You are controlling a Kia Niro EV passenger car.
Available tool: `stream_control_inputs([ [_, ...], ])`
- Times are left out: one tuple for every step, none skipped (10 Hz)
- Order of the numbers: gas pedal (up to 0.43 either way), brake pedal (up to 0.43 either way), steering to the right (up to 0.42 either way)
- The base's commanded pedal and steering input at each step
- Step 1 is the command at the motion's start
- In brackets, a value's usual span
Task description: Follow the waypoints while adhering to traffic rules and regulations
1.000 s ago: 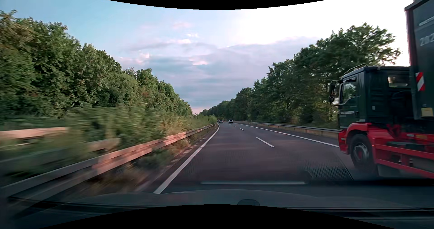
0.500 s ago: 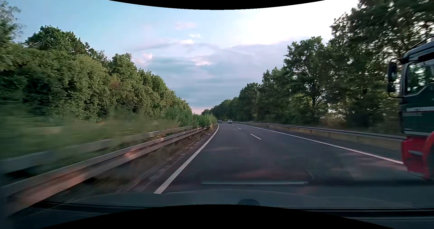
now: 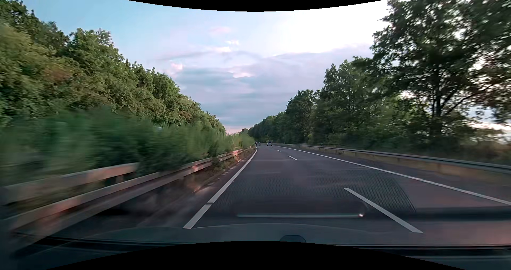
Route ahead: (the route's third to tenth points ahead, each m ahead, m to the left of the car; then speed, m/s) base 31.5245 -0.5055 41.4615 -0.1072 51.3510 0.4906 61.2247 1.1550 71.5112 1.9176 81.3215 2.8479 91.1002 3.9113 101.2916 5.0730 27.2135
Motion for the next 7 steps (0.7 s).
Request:
stream_control_inputs([
  [0.197,0.0,-0.008],
  [0.197,0.0,-0.008],
  [0.197,0.0,-0.007],
  [0.197,0.0,-0.008],
  [0.197,0.0,-0.007],
  [0.197,0.0,-0.008],
  [0.197,0.0,-0.008],
])
